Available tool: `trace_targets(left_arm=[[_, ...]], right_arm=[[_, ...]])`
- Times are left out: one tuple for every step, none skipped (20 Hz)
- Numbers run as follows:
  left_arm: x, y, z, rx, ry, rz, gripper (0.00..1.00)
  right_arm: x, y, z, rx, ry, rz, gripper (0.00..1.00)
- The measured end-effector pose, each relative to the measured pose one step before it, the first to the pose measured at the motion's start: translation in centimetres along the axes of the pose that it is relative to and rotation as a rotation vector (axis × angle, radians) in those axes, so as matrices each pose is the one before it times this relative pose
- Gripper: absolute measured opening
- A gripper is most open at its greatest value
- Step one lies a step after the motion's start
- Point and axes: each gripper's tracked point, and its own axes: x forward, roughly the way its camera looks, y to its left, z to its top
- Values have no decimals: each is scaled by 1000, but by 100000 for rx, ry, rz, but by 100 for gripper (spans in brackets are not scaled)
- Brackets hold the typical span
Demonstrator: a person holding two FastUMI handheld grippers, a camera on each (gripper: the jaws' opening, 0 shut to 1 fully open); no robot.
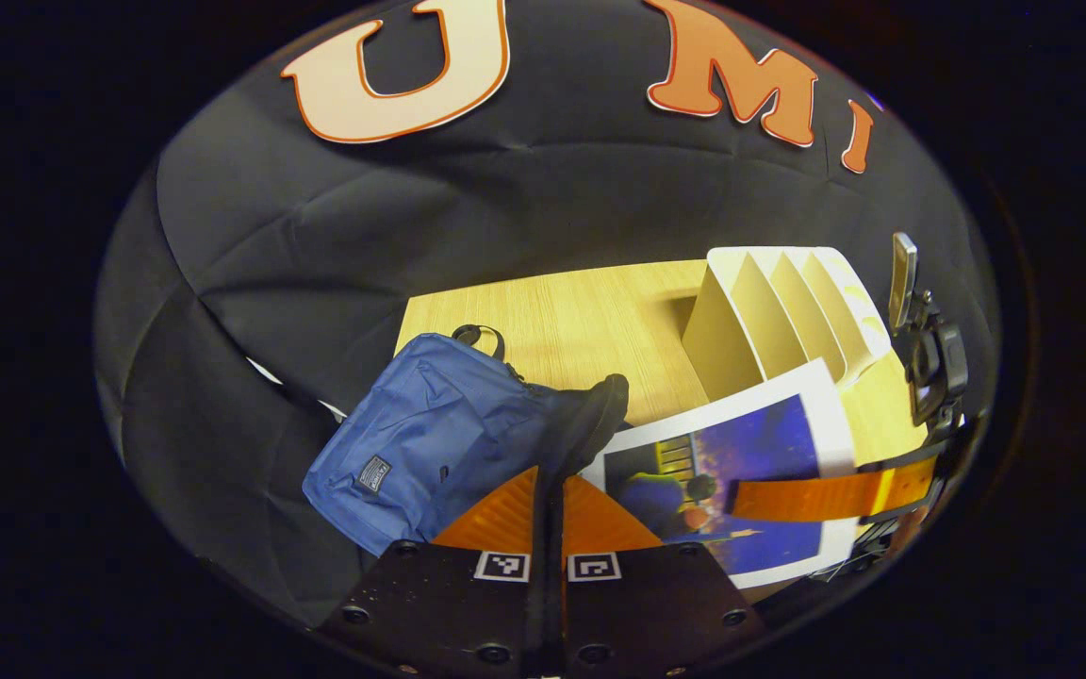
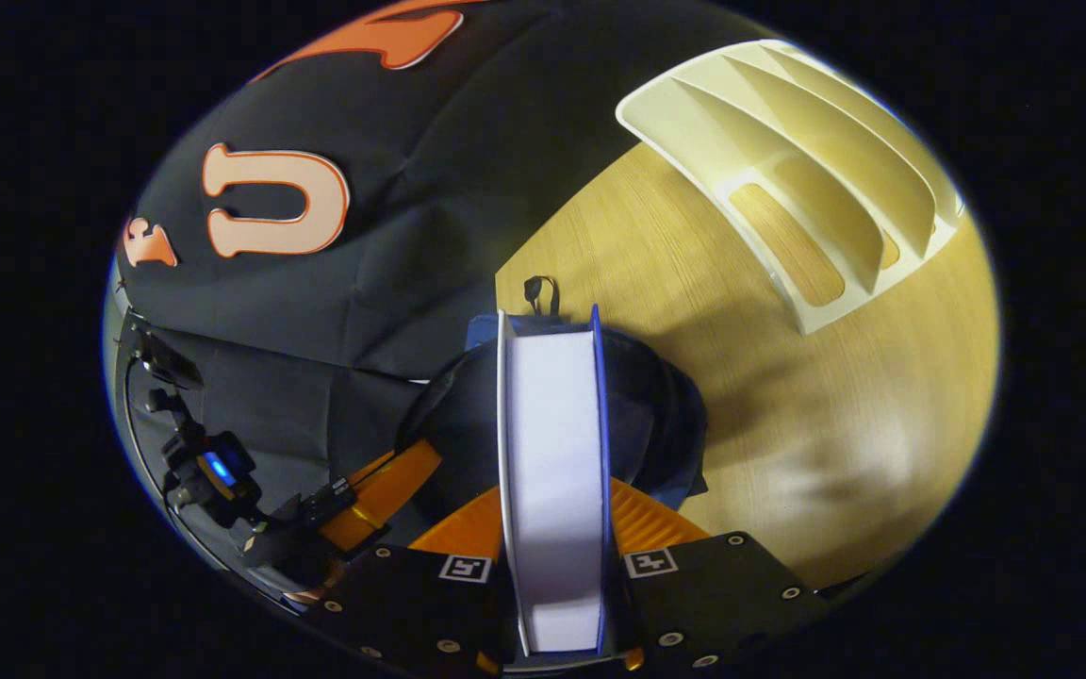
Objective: Open the schoolbag, grab two books from the bookshelf and put them into the schoolbag.
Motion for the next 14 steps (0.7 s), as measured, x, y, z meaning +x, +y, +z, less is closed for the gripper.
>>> trace_targets(left_arm=[[160, -93, 60, 1000, 353, -344, 0], [93, -71, -112, 388, 341, -275, 0], [-24, -90, 6, 345, 220, -326, 0], [152, -54, 15, 85, 370, -356, 1], [-47, -103, -28, 140, 213, -289, 1], [-32, 68, -120, 64, 237, -172, 0], [44, -69, 61, 407, 352, -152, 0], [-145, -117, 23, 492, 2, -54, 1], [-71, -243, 66, 1184, 196, -151, 0], [103, -245, 139, 1149, -59, 136, 1], [-61, 481, -315, 1338, 368, -466, 1], [-10, -386, 6, 642, 167, -485, 0], [30, -186, 78, 578, 253, -1056, 1], [-75, -359, -44, 112, 623, -1179, 0]], right_arm=[[1186, -35, -412, 2190, 219, 1055, 36], [914, -18, -260, 2554, -1192, 466, 36], [926, -251, -278, 2640, -978, 503, 36], [959, 157, -283, 2004, -891, 1210, 36], [678, -102, -209, 1618, -1299, 591, 36], [591, 209, -217, 524, -827, 1035, 36], [554, -54, -52, 2058, -1477, 1283, 36], [549, 147, 79, 2617, -1789, 1591, 36], [555, -133, -15, 1833, -820, 1395, 36], [602, 168, -106, 1587, -1409, 1437, 36], [354, -61, -203, 671, -350, 1194, 36], [570, 122, -82, 790, -554, 1165, 36], [415, -127, -82, 854, -446, 984, 36], [426, 68, -41, 1435, -230, 942, 36]])
